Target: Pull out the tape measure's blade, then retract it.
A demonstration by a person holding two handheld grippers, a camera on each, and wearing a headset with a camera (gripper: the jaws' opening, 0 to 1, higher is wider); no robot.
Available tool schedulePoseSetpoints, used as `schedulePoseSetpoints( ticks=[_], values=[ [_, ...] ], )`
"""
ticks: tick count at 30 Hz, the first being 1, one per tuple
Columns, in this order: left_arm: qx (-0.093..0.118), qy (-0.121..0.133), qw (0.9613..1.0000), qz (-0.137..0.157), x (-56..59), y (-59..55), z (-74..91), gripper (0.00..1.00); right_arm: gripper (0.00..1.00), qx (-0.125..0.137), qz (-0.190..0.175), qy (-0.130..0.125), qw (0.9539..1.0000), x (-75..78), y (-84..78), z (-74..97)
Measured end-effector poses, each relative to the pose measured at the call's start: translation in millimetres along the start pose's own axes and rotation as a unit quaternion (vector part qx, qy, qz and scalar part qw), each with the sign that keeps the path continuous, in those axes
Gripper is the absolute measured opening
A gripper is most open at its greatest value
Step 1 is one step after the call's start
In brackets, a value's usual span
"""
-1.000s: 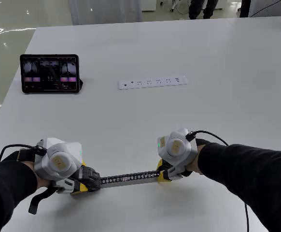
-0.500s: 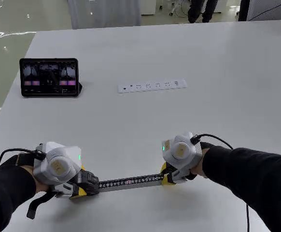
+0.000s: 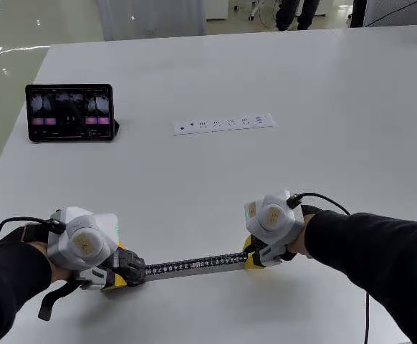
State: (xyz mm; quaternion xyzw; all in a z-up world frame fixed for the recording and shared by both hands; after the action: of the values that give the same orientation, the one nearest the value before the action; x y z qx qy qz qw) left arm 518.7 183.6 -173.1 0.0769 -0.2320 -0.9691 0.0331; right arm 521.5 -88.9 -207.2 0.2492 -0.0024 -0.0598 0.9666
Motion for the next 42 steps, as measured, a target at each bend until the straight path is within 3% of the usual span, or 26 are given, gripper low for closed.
schedulePoseSetpoints(
  ticks=[42],
  values=[
    [0.000, 0.001, 1.0000, 0.002, 0.2, 0.0, -1.3, 0.30, 0.09, -0.017, -0.016, -0.009, 0.9997, 1.6, -27.8, 15.9]
  ],
)
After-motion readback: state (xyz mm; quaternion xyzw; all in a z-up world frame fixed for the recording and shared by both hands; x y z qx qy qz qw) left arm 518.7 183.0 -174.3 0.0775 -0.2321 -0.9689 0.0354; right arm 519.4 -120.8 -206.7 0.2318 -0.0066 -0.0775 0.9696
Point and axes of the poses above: the centre of the closed fingertips' face, and the gripper's own axes: z roughly backward along the fingers, x roughly to its right, y roughly out of its top, the point moved 7 cm from there along z, roughly backward along the fingers, and after that the axes turned 2 degrees about x, right-handed, at the moved point
